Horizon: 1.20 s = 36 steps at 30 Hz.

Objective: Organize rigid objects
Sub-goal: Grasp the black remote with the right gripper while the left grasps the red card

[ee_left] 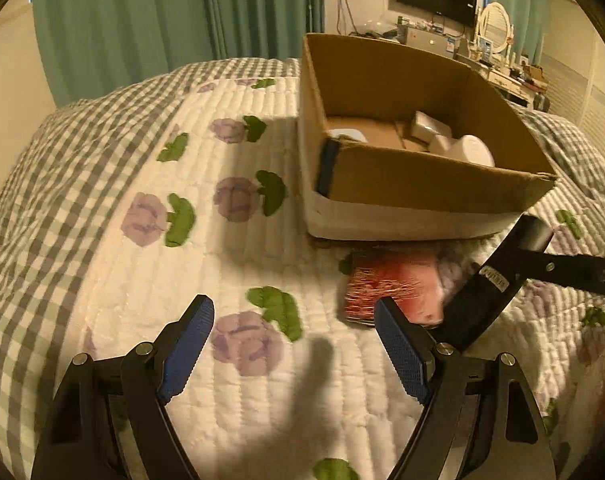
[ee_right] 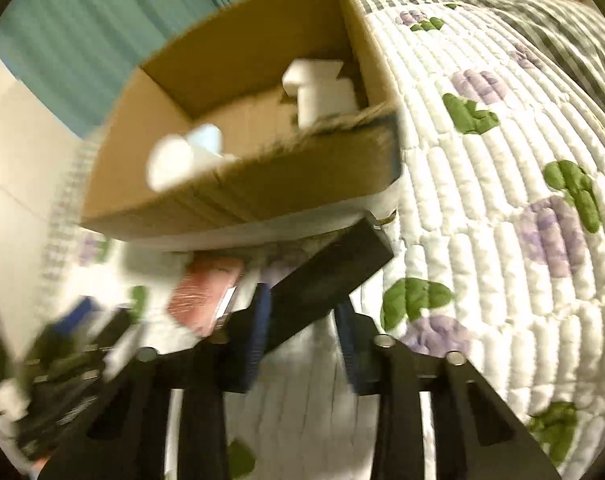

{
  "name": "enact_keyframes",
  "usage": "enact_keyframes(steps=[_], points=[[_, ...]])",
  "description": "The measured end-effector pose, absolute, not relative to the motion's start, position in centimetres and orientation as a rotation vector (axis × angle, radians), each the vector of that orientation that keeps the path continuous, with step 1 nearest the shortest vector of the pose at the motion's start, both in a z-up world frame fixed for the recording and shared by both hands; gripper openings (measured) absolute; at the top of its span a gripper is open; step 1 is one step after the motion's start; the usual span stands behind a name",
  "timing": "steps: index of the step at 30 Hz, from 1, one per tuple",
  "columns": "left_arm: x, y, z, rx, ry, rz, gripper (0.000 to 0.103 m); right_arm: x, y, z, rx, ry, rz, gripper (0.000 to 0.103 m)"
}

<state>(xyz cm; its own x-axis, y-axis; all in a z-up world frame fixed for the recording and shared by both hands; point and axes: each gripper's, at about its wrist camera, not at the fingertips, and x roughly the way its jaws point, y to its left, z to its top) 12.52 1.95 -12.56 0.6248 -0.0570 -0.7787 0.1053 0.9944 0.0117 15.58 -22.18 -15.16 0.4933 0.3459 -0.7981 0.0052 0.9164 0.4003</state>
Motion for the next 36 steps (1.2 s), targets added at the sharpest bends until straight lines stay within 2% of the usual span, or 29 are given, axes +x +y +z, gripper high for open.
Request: enact_keyframes(steps=[7, 12, 20, 22, 25, 28, 36], points=[[12.5, 0.4, -12.7, 0.093, 0.903, -0.109, 0.085, 13.6, -25.4, -11.0, 0.315, 0.974, 0.221, 0.019], [13.4, -0.2, -13.4, 0.100, 0.914, -0.105, 0.085, 15.3, -24.6, -8.3, 0.042, 0.971, 0.132, 0.015], [13.5, 0.4, -14.2, 0.088, 0.924, -0.104, 0.085, 17.8, -23.6, -13.0, 0.019, 0.966, 0.065, 0.037], [13.5, 0.3, -14.4, 0.094, 0.929, -0.109, 0.085, 18.1, -24.0, -14.8, 0.064, 0.964, 0.055, 0.025], [13.5, -0.2, -14.4, 0.106, 0.929, -0.123, 0.085, 17.8, -25.2, -14.7, 0.124, 0.931, 0.044, 0.021], [13.5, -1.3, -14.5, 0.129, 0.939, -0.146, 0.085, 16.7, -25.3, -12.0, 0.039, 0.894, 0.050, 0.018], [14.1, -4.2, -15.0, 0.139, 0.971, -0.199, 0.085, 13.8, -24.6, -9.4, -0.124, 1.028, 0.175, 0.018]])
